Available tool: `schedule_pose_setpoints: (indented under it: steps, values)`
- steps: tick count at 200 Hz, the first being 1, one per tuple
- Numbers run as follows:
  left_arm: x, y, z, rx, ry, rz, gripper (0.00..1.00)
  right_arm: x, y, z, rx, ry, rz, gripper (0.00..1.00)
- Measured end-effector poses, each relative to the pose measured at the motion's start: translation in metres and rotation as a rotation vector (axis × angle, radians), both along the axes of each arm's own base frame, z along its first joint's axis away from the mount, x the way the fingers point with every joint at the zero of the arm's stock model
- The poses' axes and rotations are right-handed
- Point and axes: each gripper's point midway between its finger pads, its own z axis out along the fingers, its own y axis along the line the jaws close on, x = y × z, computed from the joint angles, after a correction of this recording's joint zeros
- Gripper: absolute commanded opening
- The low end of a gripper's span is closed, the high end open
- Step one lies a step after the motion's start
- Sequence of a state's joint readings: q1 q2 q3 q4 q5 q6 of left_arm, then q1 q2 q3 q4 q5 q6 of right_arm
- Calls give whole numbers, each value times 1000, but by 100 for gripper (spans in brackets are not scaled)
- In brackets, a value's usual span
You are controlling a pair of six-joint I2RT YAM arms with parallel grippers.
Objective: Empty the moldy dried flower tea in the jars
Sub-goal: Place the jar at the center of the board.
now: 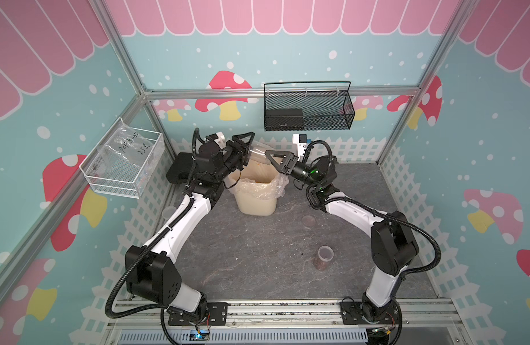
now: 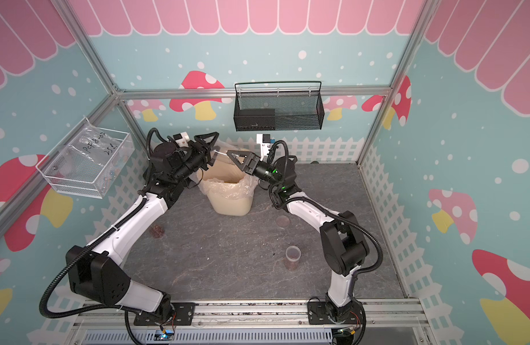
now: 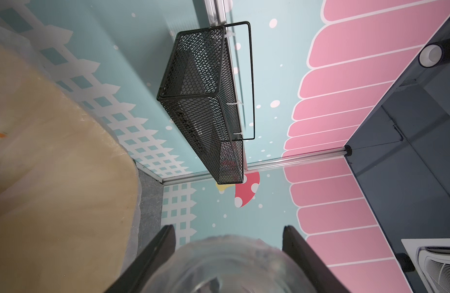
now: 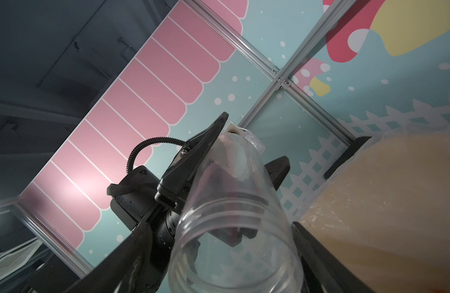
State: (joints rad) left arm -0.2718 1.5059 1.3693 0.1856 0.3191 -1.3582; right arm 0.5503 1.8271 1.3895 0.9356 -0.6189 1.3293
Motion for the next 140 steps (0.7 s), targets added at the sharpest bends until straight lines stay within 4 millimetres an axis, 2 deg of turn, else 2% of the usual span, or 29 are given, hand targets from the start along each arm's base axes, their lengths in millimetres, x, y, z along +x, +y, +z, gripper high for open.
schedule_pose_setpoints:
  steps: [46,109,124,140]
  values:
    - [-2,-6,-2,2,3,-17,0,7,13,-1,-8,7,13,70]
    - [-2,-6,-1,5,-7,-15,0,9,15,0,-13,2,13,49]
    - [-2,-6,-2,5,-8,-14,14,9,15,0,-15,3,12,46]
    - [-2,-5,-3,5,-10,-13,37,9,15,-1,-19,4,12,42]
